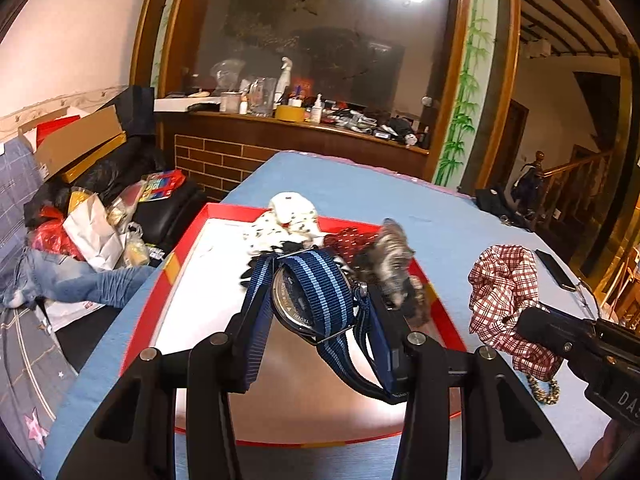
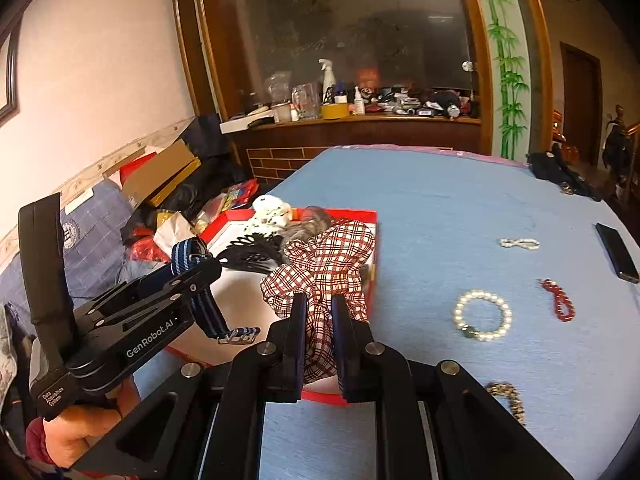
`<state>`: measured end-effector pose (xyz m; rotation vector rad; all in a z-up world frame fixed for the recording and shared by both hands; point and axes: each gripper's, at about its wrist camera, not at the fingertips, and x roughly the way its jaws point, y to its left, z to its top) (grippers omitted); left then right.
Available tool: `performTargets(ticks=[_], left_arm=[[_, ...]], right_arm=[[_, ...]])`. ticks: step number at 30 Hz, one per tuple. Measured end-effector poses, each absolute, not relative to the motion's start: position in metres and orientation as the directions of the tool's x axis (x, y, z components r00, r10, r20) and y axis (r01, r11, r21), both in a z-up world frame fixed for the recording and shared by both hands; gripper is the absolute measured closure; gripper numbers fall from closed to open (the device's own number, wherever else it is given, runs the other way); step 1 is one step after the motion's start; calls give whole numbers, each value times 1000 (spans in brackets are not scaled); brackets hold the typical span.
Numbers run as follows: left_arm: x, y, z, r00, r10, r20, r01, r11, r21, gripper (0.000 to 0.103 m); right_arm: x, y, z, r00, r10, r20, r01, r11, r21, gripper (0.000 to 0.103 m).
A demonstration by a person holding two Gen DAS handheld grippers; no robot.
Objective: Organize jewelry
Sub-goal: 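Carry the watch in the left tool while the right tool carries the plaid scrunchie to the box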
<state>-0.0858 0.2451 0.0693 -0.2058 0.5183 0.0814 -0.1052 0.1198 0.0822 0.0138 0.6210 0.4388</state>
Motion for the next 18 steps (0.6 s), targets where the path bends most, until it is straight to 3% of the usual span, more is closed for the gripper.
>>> performTargets(ticks=[18], left_arm=[[-65, 283, 47, 791, -4, -612, -174, 957, -231, 59]], right_arm=[[-74, 159, 52, 652, 416, -634, -416, 895, 160, 89]])
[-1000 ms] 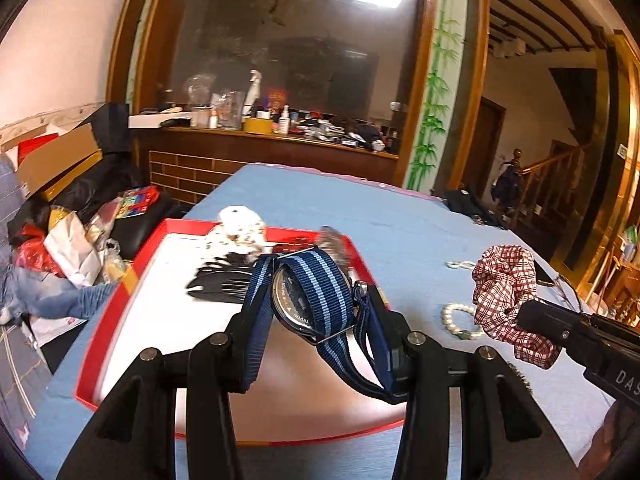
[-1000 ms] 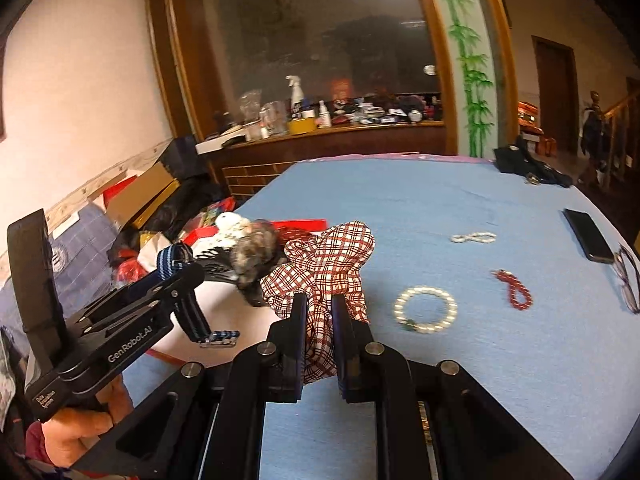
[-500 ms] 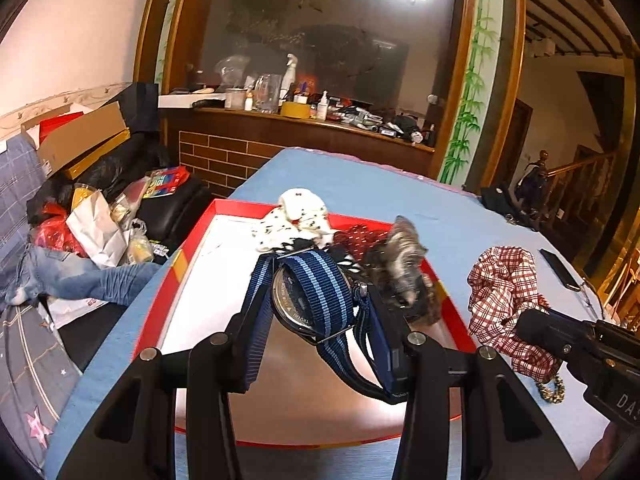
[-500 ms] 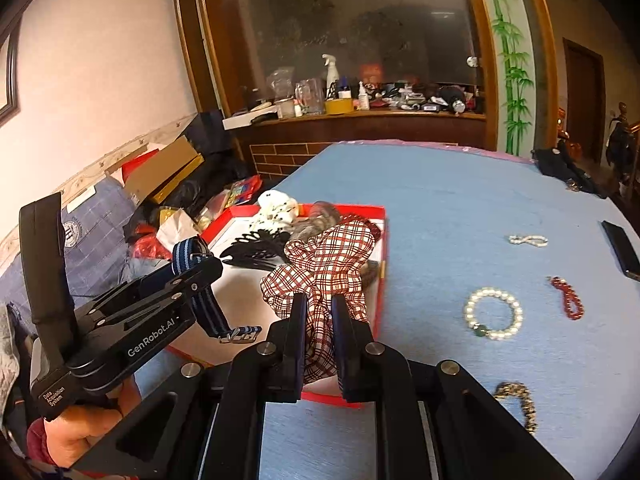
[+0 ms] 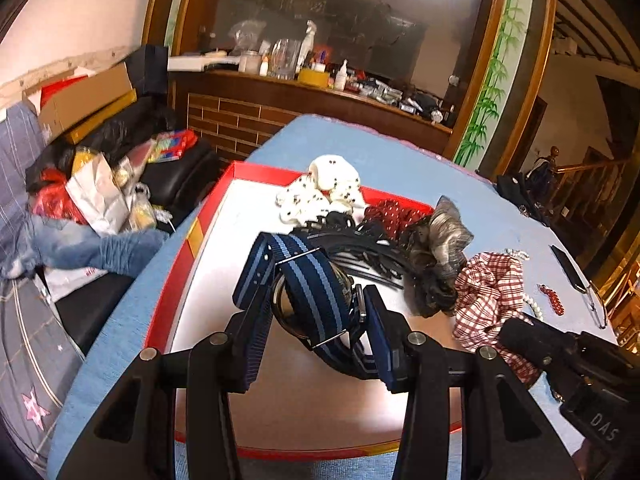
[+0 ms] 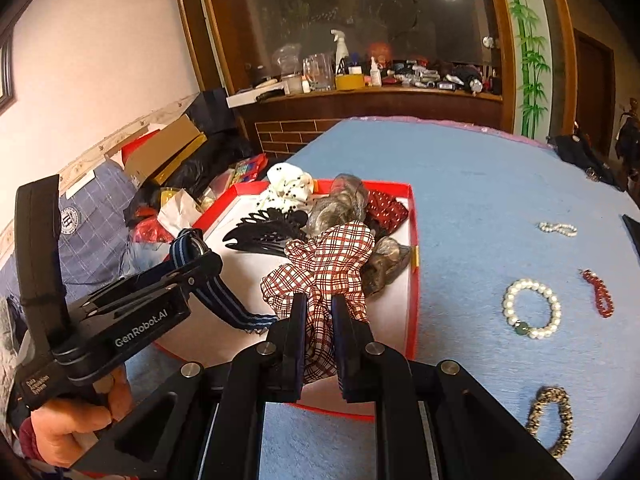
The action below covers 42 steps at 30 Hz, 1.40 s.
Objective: Organize jewelry
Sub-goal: 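Carry the watch in the left tool while the right tool carries the plaid scrunchie to the box, then open the left tool to release the watch while the right tool releases the plaid scrunchie in the box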
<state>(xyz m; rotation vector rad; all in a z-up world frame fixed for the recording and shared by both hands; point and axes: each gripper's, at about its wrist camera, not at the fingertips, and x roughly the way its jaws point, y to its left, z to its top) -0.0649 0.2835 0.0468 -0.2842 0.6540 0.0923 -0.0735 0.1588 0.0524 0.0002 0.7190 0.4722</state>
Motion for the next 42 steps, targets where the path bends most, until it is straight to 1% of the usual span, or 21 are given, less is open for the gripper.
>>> performTargets(ticks=[4, 7, 14, 20, 25, 33, 35, 36, 40, 42], left_arm=[[-56, 290, 39, 765, -39, -642, -174, 948, -265, 59], [-51, 293, 37, 757, -37, -652, -184, 946, -267, 59], [-41, 296, 37, 754, -16, -656, -191, 951, -243, 59], [-40, 297, 38, 768, -23, -640, -185, 949, -256, 59], [-41, 293, 42, 777, -5, -630, -182, 955, -232, 59], [-50, 285, 49, 800, 38, -599, -186, 965, -186, 59], [-52, 284, 50, 800, 45, -598, -187, 966, -177, 59], [-53, 283, 50, 800, 48, -597, -188, 966, -175, 58], [-59, 281, 52, 805, 63, -590, -199, 965, -169, 50], [-62, 279, 53, 808, 72, -585, -205, 965, -164, 49]], right_arm=[[-65, 164, 46, 637, 415, -650, -413, 895, 167, 89], [-59, 168, 42, 626, 413, -661, -414, 895, 167, 89], [-47, 178, 33, 609, 407, -681, -410, 896, 169, 89], [-36, 184, 25, 608, 390, -691, -396, 904, 162, 89], [-35, 184, 18, 591, 389, -706, -398, 902, 164, 88], [-44, 182, 22, 588, 404, -701, -418, 893, 164, 82], [-50, 179, 25, 591, 412, -693, -423, 890, 169, 73], [-53, 178, 27, 594, 415, -689, -425, 889, 169, 71], [-62, 171, 33, 606, 422, -674, -425, 888, 174, 71], [-67, 166, 37, 613, 428, -665, -422, 888, 182, 71]])
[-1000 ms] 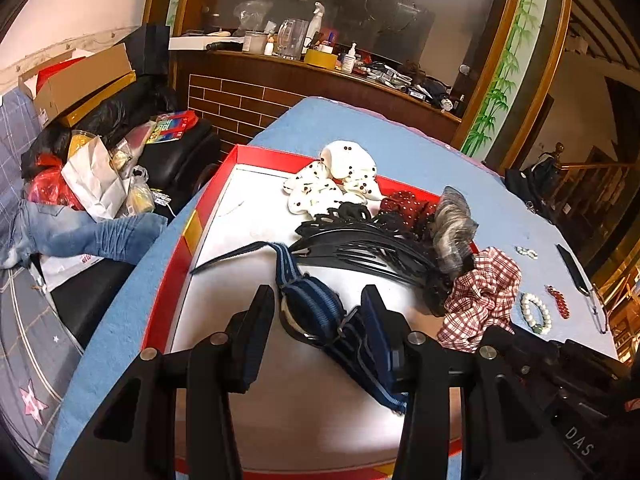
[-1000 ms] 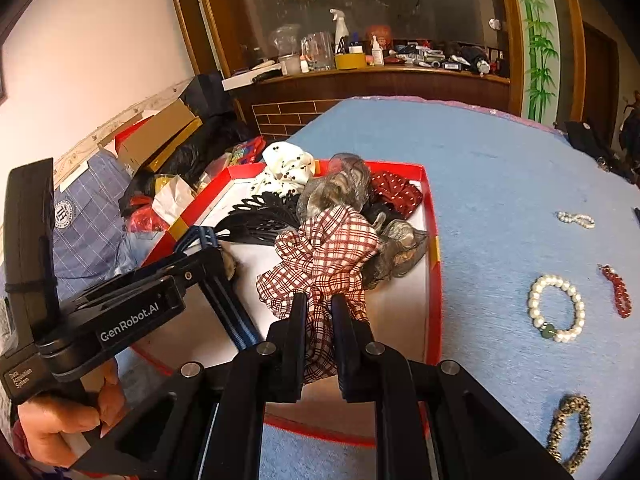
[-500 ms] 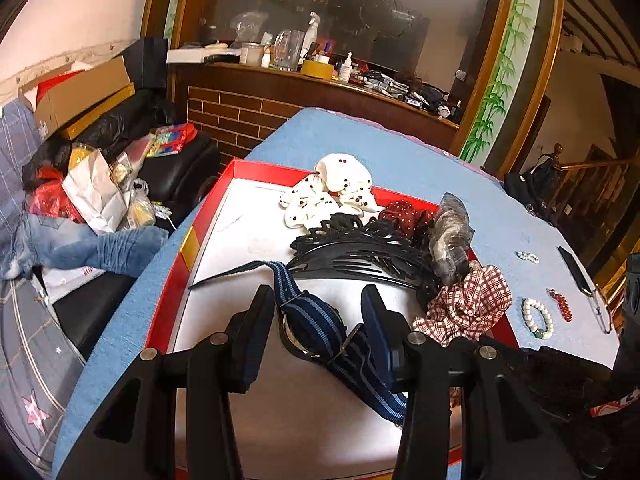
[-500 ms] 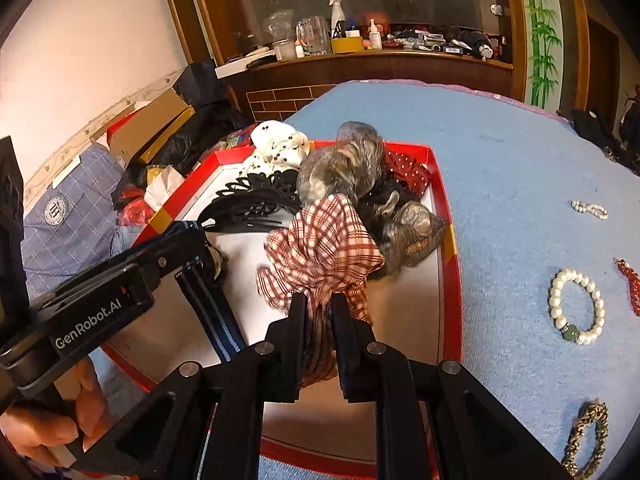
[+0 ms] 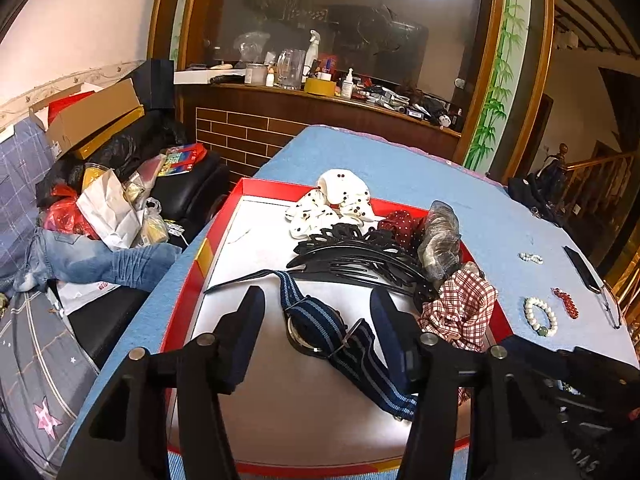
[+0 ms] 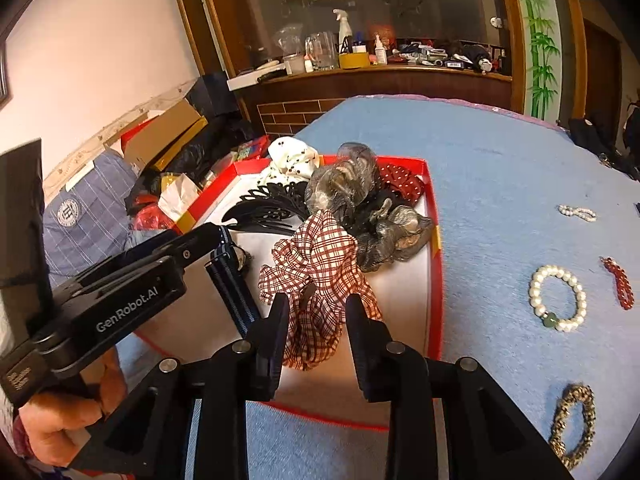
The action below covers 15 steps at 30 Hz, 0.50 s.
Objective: Organize jewelry
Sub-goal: 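Open the left tool to release the watch while the right tool releases the plaid scrunchie in the box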
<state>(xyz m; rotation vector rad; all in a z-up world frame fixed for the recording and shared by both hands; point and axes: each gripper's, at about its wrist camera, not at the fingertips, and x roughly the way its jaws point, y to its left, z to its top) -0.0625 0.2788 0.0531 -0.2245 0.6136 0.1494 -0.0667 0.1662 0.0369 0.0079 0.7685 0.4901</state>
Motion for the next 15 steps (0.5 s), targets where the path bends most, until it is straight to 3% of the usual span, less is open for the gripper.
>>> performTargets(ticks=[8, 15], left_arm=[[-77, 264, 58, 821, 115, -559, -213, 970, -115, 40], [-85, 241, 63, 834, 135, -535, -197, 979, -59, 37]], right_arm=[[-83, 142, 46, 635, 432, -641, -398, 894, 208, 64], [-95, 120, 49, 650, 427, -629, -364, 901, 235, 62]])
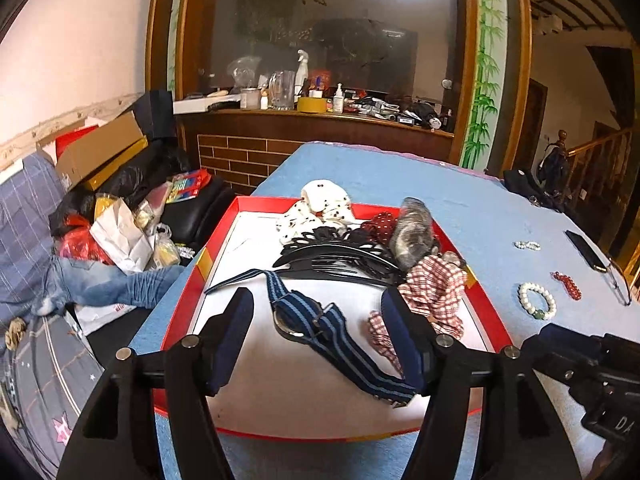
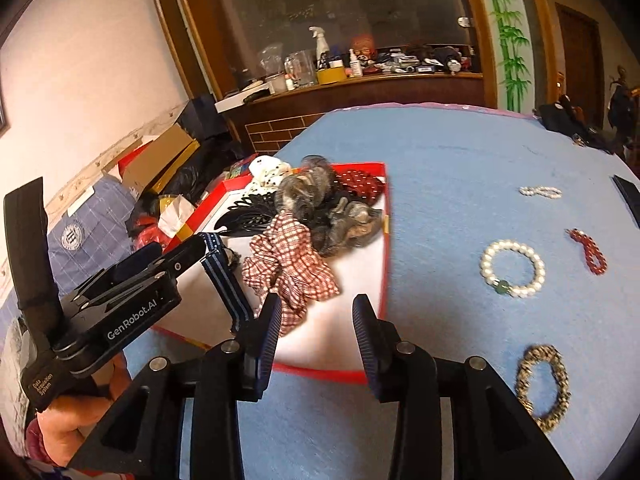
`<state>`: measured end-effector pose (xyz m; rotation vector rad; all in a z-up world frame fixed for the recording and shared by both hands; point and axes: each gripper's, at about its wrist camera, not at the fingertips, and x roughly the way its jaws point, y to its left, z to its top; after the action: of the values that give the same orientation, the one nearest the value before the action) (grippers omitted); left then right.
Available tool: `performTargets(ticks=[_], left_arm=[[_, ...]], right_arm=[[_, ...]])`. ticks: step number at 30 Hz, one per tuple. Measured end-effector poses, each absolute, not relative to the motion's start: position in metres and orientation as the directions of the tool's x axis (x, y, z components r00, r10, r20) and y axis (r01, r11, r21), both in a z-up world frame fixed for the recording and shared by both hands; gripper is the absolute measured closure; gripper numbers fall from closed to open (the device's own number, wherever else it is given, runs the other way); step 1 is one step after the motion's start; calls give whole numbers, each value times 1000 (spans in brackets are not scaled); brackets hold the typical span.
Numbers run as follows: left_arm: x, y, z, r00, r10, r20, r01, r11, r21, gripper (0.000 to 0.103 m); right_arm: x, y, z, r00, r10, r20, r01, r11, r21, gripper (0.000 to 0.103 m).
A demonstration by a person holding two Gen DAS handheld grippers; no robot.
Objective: Organize jewelry
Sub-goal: 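Open the left tool to release the watch while the right tool releases the plaid scrunchie in the box, then move both tools back over the table toward the bracelets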
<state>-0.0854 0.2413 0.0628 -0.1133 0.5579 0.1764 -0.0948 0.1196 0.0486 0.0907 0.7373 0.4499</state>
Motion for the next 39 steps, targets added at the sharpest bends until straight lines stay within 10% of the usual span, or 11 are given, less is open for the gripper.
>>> performTargets(ticks=[39], left_arm=[[-94, 136, 75, 846, 96, -524, -34, 991, 128, 34]], right_arm=[[-114, -1, 46, 720, 391, -574, -193, 906, 376, 54]])
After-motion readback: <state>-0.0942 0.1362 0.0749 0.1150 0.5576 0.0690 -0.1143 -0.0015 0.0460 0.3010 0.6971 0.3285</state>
